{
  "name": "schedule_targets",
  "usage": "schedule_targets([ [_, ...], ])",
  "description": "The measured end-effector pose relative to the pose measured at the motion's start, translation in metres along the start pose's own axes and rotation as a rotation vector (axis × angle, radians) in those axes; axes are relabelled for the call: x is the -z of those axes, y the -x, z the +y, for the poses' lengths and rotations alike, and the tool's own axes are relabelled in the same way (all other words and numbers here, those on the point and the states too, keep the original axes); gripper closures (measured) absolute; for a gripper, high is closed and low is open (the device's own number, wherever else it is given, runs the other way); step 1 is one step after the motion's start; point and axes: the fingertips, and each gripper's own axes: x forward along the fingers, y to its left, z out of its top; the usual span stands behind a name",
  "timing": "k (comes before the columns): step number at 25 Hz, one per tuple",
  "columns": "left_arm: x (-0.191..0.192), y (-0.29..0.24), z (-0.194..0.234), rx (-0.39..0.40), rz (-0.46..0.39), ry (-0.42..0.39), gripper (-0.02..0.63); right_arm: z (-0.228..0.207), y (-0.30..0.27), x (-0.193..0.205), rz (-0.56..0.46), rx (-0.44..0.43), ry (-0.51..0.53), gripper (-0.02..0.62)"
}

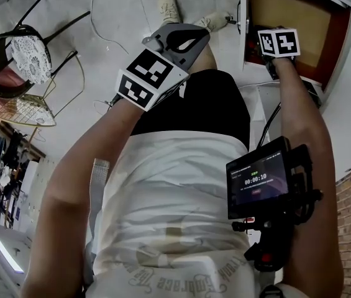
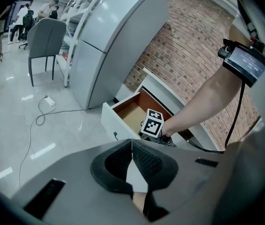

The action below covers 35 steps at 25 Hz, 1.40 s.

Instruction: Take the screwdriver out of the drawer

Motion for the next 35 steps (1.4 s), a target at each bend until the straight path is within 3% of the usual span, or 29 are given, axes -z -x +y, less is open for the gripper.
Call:
schedule_targets([
  [13,0.003,0.011,0.002,-0.009,0.009,0.005,0.584,0.011,0.003,-0.004,-0.019,-0.129,-0.062,0.522],
  [22,-0.010,0.000,-0.002,0.005,0.006,-0.011,0.584,0.007,0.001,-0.005,-0.015,-0.083,-0.095,0.535],
  [35,-0.020,-0.003,0.003,0.024,0.022,-0.088,0.584,0.004,0.021,-0.020,-0.123,-0.024,-0.092,0.535],
])
